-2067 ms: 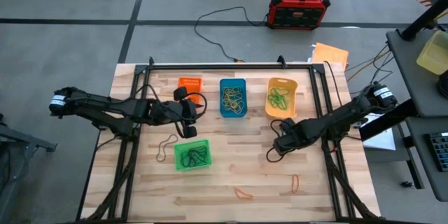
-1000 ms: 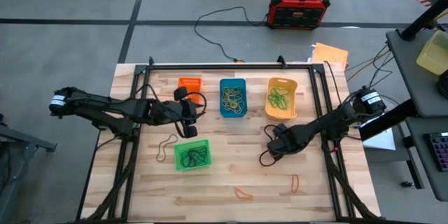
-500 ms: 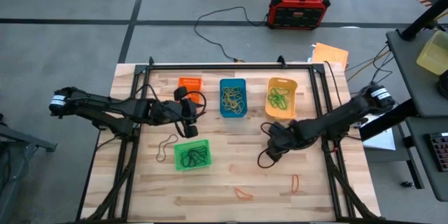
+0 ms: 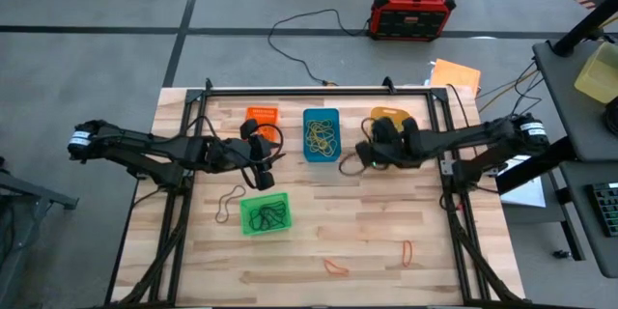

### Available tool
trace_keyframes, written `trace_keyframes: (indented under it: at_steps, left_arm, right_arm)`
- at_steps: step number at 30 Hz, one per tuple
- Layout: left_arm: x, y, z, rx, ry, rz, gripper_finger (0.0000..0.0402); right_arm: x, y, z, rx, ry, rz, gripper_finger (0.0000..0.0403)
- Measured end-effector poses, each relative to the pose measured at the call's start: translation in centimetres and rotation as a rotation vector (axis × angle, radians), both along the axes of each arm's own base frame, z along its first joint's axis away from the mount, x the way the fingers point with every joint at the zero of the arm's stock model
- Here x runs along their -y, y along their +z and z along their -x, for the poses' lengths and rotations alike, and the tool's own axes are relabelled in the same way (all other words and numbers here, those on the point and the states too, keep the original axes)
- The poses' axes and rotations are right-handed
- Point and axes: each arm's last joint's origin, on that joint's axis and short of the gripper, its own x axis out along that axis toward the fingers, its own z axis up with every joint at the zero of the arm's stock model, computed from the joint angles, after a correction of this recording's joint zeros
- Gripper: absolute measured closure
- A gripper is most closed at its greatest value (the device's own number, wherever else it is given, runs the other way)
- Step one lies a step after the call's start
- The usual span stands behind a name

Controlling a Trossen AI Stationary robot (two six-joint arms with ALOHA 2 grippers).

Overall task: Sort rubber bands into baskets
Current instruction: Put the green rubberband into the yellow bin, then put the violet rubberband into the green bin

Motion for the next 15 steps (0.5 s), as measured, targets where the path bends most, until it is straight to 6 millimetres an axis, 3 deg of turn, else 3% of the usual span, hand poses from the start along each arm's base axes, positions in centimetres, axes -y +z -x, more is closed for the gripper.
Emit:
trace_keyframes:
  at_steps: [6,15]
  left_arm:
    - [0.0,-0.1,0.1,-0.005,0.008,0.012,0.0299]
    - [0.0,-0.1,0.1,-0.003,0.009,0.014,0.0299]
  right_arm:
    - [2.6,-0.4,0.4,-0.02,-0.112,-0.011,0.037]
    - [2.9,-0.2,0.5,-0.039,-0.088,-0.027,0.0324]
